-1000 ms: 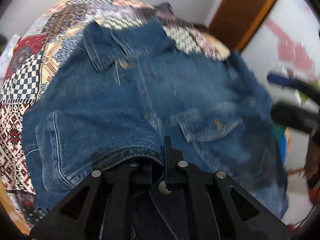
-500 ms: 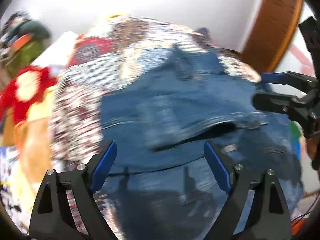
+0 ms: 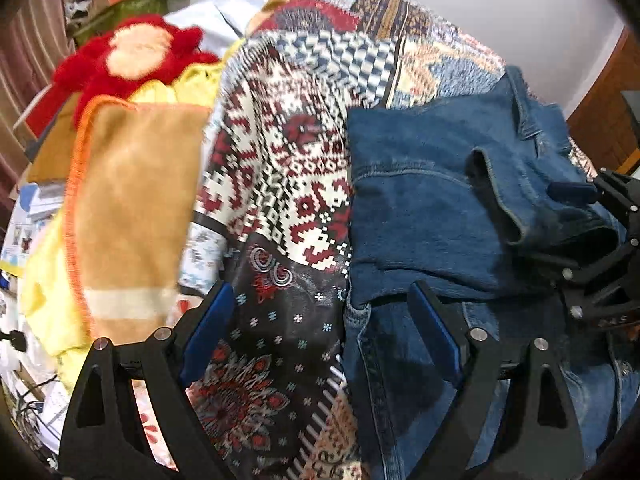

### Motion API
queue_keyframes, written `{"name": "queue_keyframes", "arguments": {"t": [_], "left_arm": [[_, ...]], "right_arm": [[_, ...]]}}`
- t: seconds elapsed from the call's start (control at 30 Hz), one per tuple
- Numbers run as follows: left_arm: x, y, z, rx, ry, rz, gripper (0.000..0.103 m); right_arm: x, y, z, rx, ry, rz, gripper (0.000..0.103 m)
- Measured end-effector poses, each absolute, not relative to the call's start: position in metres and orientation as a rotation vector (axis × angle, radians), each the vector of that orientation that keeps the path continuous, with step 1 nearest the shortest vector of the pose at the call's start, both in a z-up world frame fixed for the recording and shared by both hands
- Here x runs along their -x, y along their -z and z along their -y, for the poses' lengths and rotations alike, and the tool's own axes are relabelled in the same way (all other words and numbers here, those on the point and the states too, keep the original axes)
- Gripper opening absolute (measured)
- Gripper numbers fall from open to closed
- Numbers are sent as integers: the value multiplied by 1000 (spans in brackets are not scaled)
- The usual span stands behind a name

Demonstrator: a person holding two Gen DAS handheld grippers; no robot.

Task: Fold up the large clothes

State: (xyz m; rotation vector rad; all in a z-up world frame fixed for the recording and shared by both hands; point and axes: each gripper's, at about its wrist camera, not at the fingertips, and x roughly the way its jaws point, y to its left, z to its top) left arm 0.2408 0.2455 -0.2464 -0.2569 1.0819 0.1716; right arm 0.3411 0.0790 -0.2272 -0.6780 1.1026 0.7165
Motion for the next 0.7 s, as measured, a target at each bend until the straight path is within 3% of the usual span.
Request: {"name": "queue_keyframes", "arguments": {"t": [0.1, 0.17, 0.27, 0.37, 0.7], "left_arm": [[-253, 255, -242, 268, -150, -1085, 88], [-261, 257, -237, 274, -127, -1079, 88], [-271, 264, -228, 263, -109, -1093, 89], [-281, 280, -219, 234, -111, -1141, 89], [-290, 289, -200, 137, -155, -1185, 89]], "right_arm": [[-346, 230, -72, 613, -746, -1111, 74], [-346, 225, -69, 589, -770, -1092, 50], [-343, 214, -68, 567, -803, -1073, 26], [-343, 200, -63, 518, -802, -1044, 18], [-360, 115, 28, 292, -713, -874, 17]]}}
